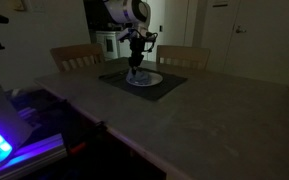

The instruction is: Use the towel to wipe the plate

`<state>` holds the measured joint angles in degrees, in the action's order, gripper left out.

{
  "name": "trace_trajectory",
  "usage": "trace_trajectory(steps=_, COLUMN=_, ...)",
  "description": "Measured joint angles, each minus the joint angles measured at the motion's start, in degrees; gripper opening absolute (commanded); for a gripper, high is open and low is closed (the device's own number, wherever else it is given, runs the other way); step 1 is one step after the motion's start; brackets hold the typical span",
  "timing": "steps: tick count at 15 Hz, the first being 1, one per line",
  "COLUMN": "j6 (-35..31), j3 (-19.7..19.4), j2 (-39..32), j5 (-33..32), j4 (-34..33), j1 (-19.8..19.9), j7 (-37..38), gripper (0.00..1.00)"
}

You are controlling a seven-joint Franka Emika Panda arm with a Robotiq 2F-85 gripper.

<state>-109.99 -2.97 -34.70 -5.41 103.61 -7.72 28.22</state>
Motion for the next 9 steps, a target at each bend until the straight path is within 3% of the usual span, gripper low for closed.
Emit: trace_trajectory(steps=9, j6=-1.14, j3=3.4, j2=-0.09, j5=3.71, j4=-0.89, j1=-0.1, j7=-8.06, gripper=0.02)
